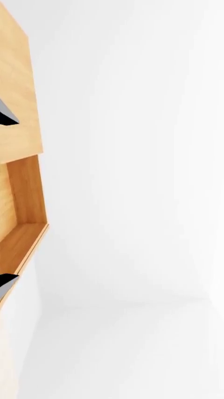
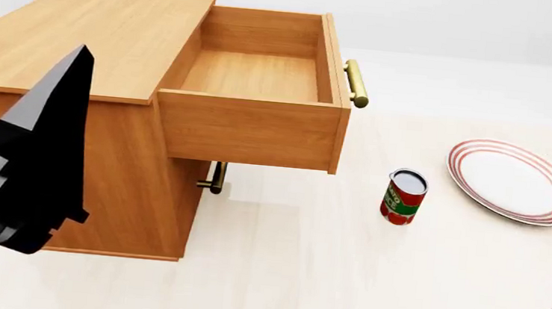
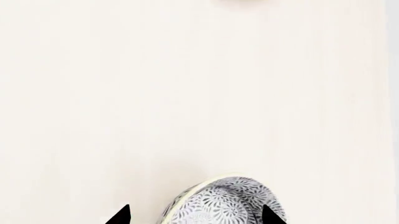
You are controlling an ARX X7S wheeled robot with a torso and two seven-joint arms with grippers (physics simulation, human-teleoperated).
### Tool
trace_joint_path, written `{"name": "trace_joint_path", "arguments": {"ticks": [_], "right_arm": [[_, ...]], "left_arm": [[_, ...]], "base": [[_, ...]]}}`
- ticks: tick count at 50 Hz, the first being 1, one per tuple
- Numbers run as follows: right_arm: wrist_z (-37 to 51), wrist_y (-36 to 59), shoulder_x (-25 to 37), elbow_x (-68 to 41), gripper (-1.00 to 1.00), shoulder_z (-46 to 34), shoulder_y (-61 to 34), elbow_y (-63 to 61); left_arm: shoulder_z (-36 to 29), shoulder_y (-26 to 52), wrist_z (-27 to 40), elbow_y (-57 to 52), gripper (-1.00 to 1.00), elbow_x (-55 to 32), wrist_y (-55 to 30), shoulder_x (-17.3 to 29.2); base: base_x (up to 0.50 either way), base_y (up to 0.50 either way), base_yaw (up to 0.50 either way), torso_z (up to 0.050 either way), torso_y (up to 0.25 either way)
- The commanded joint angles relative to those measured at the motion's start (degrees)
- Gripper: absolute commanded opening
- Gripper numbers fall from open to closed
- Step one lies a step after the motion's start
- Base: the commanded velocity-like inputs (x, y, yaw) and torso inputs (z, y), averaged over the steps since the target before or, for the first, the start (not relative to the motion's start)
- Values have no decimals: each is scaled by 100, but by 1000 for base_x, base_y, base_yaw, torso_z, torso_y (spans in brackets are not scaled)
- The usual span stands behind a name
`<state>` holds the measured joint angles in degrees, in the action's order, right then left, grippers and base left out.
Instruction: Put the bowl in the top drawer of the cabinet.
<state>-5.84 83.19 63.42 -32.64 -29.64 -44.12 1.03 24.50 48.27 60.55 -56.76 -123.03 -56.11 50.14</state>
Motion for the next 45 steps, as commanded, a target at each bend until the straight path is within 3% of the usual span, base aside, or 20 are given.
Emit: {"name": "trace_joint_path", "arguments": {"ticks": [1, 14, 15, 30, 37, 45], "right_arm": [[174, -188, 6, -146, 100, 157, 587, 203], [352, -189, -194, -204, 100, 220, 863, 432], [358, -183, -200, -199, -100, 218, 848, 444], [340, -14, -34, -92, -100, 30, 440, 184], [-104, 248, 176, 77, -100, -512, -551, -311], [-1066, 427, -14, 791, -100, -2036, -2621, -534]], "left_arm": [[30, -14, 8, -8, 100, -20, -13, -25], [30, -1, 90, -38, 100, -113, 26, 4], [35, -4, 92, -38, 100, -115, 25, 1], [10, 29, 83, -3, 100, -83, -38, -34], [89, -1, 104, -25, 100, -131, -27, -26], [227, -104, 73, -31, 100, -98, -90, -92]], "base": [[0, 0, 0, 0, 0], [0, 0, 0, 0, 0], [0, 0, 0, 0, 0], [0, 0, 0, 0, 0], [0, 0, 0, 0, 0], [0, 0, 0, 0, 0]]}}
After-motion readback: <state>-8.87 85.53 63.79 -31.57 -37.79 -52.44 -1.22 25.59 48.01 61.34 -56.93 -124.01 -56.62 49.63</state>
